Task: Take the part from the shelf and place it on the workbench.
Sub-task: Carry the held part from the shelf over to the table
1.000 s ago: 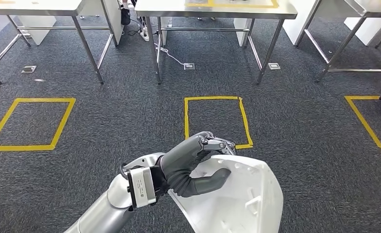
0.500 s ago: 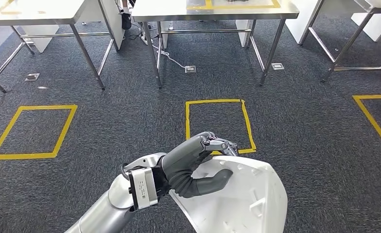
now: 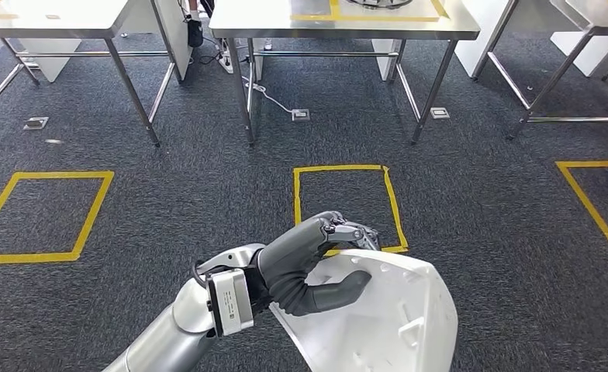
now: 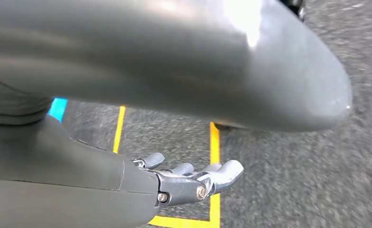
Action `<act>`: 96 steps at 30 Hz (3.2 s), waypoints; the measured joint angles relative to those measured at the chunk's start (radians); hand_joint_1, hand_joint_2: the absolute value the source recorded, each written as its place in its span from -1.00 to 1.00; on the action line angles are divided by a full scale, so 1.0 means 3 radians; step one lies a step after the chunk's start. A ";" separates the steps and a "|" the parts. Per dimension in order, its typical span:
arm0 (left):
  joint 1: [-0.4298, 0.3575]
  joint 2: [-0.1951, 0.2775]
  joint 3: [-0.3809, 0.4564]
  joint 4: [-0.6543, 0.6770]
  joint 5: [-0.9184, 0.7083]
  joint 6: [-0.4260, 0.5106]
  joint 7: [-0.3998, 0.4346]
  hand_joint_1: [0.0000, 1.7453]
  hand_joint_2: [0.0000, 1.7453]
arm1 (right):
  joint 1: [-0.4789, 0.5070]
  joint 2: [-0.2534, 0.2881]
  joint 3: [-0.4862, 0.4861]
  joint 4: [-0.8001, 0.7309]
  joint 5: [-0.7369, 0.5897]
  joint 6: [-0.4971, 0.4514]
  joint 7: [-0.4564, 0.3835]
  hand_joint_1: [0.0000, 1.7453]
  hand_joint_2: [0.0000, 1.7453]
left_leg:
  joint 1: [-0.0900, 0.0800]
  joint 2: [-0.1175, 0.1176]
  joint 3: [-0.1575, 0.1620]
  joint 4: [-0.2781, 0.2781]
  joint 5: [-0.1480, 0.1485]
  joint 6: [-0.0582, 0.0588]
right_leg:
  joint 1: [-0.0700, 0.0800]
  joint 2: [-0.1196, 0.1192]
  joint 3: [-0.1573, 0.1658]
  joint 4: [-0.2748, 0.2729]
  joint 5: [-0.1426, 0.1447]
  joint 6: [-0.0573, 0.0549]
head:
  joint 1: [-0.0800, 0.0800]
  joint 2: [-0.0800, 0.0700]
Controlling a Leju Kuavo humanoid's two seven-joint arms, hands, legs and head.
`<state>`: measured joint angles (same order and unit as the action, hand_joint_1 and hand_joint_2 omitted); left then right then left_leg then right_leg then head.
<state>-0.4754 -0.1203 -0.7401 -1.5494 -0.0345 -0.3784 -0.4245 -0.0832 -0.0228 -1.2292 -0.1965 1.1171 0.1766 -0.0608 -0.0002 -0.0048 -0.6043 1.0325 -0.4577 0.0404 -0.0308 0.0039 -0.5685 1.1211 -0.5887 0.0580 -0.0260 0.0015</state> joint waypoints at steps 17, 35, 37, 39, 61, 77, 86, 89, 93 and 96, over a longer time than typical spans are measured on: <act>-0.0015 0.0011 -0.0019 0.0010 -0.0043 0.0009 -0.0003 1.00 1.00 | -0.0010 0.0006 -0.0263 0.0000 -0.0392 -0.0010 -0.0153 -1.00 -1.00 | -0.0009 0.0012 -0.0168 0.0762 -0.0532 -0.0180 | 0.0018 0.0009 -0.0026 -0.0353 0.0373 -0.0194 | -0.0009 0.0000; -0.0008 -0.0006 -0.0022 -0.0011 -0.0072 0.0010 0.0024 1.00 1.00 | -0.0026 0.0020 -0.0494 0.0000 -0.0574 0.0022 -0.0145 -1.00 -1.00 | 0.0001 0.0040 0.0137 -0.0027 -0.0109 0.0001 | 0.0010 0.0026 -0.0512 0.0550 0.0028 -0.0005 | 0.0012 0.0000; -0.0008 -0.0007 -0.0022 -0.0013 -0.0074 0.0013 0.0029 1.00 1.00 | -0.0019 0.0019 -0.0497 0.0000 -0.0575 0.0030 -0.0142 -1.00 -1.00 | 0.0000 0.0071 0.0209 -0.0022 -0.0171 -0.0017 | 0.0015 -0.0031 -0.0377 0.0128 0.0338 -0.0022 | 0.0017 0.0000; -0.0009 -0.0006 -0.0022 -0.0014 -0.0077 0.0017 0.0032 1.00 1.00 | -0.0026 0.0018 -0.0499 0.0000 -0.0578 0.0040 -0.0136 -1.00 -1.00 | -0.0018 0.0098 0.0260 -0.0018 -0.0234 -0.0049 | 0.0038 -0.0104 -0.0229 -0.0230 0.0492 -0.0058 | 0.0023 0.0000; -0.0013 -0.0004 -0.0022 -0.0058 -0.0093 0.0032 0.0042 1.00 1.00 | -0.0040 0.0033 -0.0504 0.0000 -0.0577 0.0041 -0.0122 -1.00 -1.00 | -0.0007 -0.0040 0.0072 -0.0064 0.0007 -0.0018 | 0.0010 0.0081 -0.0030 -0.0037 0.0068 -0.0023 | 0.0003 0.0000; -0.0011 -0.0004 -0.0022 -0.0085 -0.0127 0.0037 0.0104 1.00 1.00 | -0.0028 0.0035 -0.0464 0.0000 -0.0438 0.0087 -0.0059 -1.00 -1.00 | -0.0015 0.0035 0.0077 0.0461 -0.0504 -0.0189 | 0.0016 -0.0009 -0.0047 -0.0321 0.0362 -0.0204 | -0.0004 0.0000; 0.0009 0.0003 -0.0023 -0.0082 -0.0127 0.0035 0.0107 1.00 1.00 | -0.0032 0.0052 -0.0438 0.0000 -0.0393 0.0030 0.0119 -1.00 -1.00 | -0.0047 0.0010 -0.0083 0.0045 0.0098 -0.0074 | 0.0040 0.0047 0.0263 -0.0335 0.0098 -0.0144 | -0.0016 0.0000; 0.0006 -0.0009 -0.0023 -0.0087 -0.0129 0.0031 0.0112 1.00 1.00 | -0.0034 0.0057 -0.0416 0.0000 -0.0378 0.0013 0.0154 -1.00 -1.00 | -0.0038 0.0003 -0.0008 -0.0017 0.0047 -0.0032 | 0.0036 0.0035 0.0301 -0.0295 0.0105 -0.0091 | -0.0015 0.0000; 0.0006 -0.0015 -0.0024 -0.0081 -0.0130 0.0028 0.0114 1.00 1.00 | -0.0050 0.0065 -0.0405 0.0000 -0.0367 0.0005 0.0213 -1.00 -1.00 | -0.0019 0.0008 0.0103 -0.0059 -0.0016 0.0016 | 0.0033 0.0018 -0.0130 0.0353 -0.0049 -0.0047 | 0.0006 0.0000; 0.0017 -0.0015 -0.0024 -0.0072 -0.0130 0.0024 0.0114 1.00 1.00 | -0.0030 0.0065 -0.0404 0.0000 -0.0364 -0.0011 0.0228 -1.00 -1.00 | -0.0016 0.0004 0.0188 -0.0057 -0.0100 0.0010 | 0.0030 0.0014 -0.0435 0.0546 -0.0109 -0.0022 | 0.0012 0.0000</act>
<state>-0.4704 -0.1247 -0.7474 -1.5710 -0.0736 -0.3713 -0.3903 -0.0922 -0.0034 -1.3504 -0.1965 1.0081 0.1733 0.0075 -0.0050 -0.0036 -0.5480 1.0154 -0.4877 0.0432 -0.0218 0.0082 -0.6991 1.2849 -0.6215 0.0514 -0.0224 0.0015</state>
